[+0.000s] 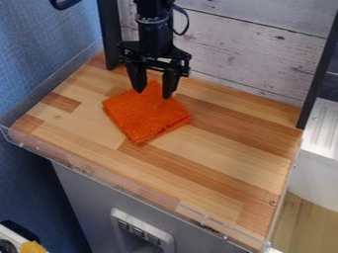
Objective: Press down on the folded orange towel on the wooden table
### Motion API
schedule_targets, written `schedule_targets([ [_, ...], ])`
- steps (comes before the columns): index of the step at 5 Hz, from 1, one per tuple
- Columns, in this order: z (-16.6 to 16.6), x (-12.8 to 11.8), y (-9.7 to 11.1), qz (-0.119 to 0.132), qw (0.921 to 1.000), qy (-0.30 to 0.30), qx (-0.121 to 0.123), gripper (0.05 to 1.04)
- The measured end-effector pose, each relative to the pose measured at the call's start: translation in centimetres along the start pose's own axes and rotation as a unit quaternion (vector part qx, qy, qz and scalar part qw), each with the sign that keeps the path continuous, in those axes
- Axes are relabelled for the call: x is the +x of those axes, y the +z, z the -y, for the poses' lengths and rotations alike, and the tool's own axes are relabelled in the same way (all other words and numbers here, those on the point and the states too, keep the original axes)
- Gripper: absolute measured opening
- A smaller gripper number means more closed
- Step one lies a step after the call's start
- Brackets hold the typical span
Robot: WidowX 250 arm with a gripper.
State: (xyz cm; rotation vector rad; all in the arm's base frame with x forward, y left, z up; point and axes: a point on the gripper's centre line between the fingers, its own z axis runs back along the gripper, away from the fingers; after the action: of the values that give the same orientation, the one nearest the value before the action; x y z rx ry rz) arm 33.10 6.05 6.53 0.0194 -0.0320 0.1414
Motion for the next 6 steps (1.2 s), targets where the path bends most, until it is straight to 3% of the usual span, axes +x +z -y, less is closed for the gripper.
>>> schedule_targets([
  [1,-0.2,-0.2,-0.8,-0.005,1.0,0.004,0.0,0.374],
  [2,-0.5,-0.4,-2.1,-0.016,0.9999,0.004,-0.001,0.161],
  [3,-0.4,-0.4,-2.9,-0.02,0.9998,0.004,-0.002,0.066],
  [6,-1.6,-1.6,-4.8,-0.022,0.9997,0.003,-0.01,0.059],
])
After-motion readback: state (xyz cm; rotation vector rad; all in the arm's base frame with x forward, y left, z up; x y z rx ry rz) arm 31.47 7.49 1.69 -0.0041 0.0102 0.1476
